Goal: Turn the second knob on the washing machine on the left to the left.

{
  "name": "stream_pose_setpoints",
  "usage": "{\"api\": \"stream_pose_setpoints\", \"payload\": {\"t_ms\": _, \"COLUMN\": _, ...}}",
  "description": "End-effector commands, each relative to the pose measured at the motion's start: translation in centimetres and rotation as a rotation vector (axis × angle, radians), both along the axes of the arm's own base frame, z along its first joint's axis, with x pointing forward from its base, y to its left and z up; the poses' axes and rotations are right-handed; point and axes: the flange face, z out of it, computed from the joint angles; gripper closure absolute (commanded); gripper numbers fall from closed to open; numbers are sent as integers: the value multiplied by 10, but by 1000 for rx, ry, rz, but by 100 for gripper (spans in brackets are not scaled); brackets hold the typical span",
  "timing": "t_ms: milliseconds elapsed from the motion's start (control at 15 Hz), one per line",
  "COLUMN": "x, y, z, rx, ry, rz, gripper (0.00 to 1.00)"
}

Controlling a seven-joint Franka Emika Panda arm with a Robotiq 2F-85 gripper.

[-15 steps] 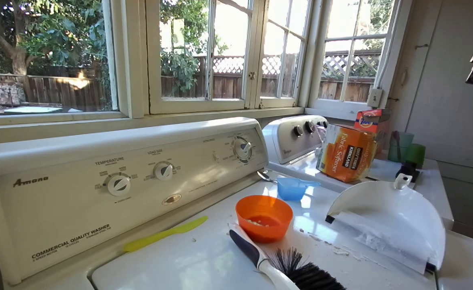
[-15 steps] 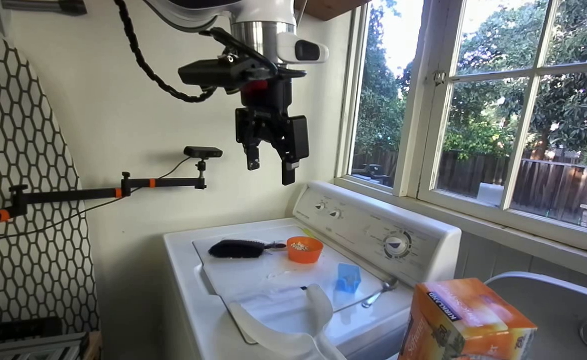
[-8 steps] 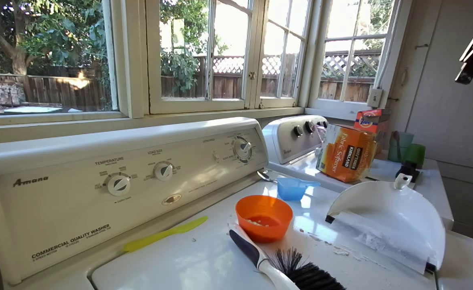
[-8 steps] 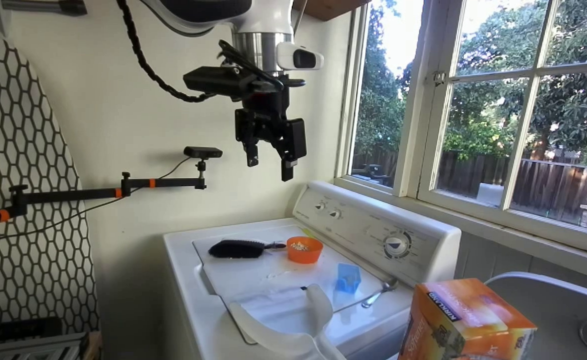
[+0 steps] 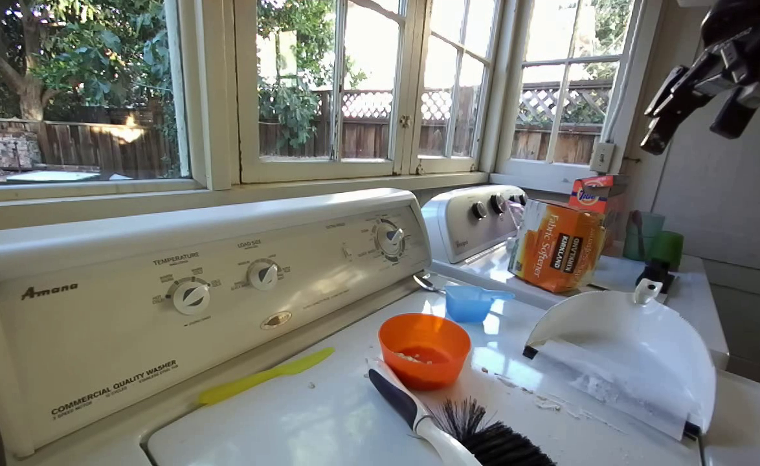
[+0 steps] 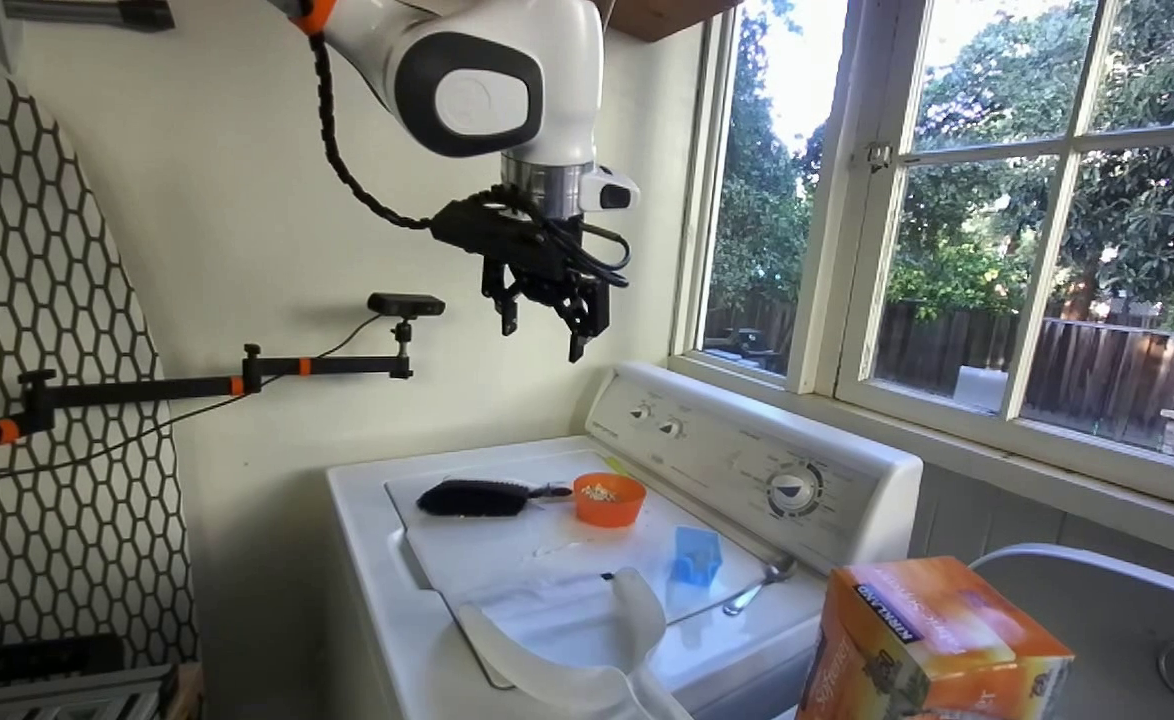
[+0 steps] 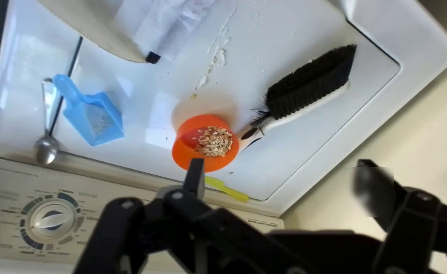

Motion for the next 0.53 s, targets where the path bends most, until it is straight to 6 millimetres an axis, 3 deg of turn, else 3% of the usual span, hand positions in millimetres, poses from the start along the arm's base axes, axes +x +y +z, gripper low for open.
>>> {"api": "stream_pose_setpoints", "payload": {"t_ms": 0, "x": 29, "y": 27, "z": -15, "rx": 40, "ry": 16, "rz": 97, "gripper": 0}}
{"api": "stream_pose_setpoints", "payload": {"t_ms": 467, "x": 55, "y": 84, "z": -33, "rx": 64, "ry": 23, "rz": 267, "gripper": 0}}
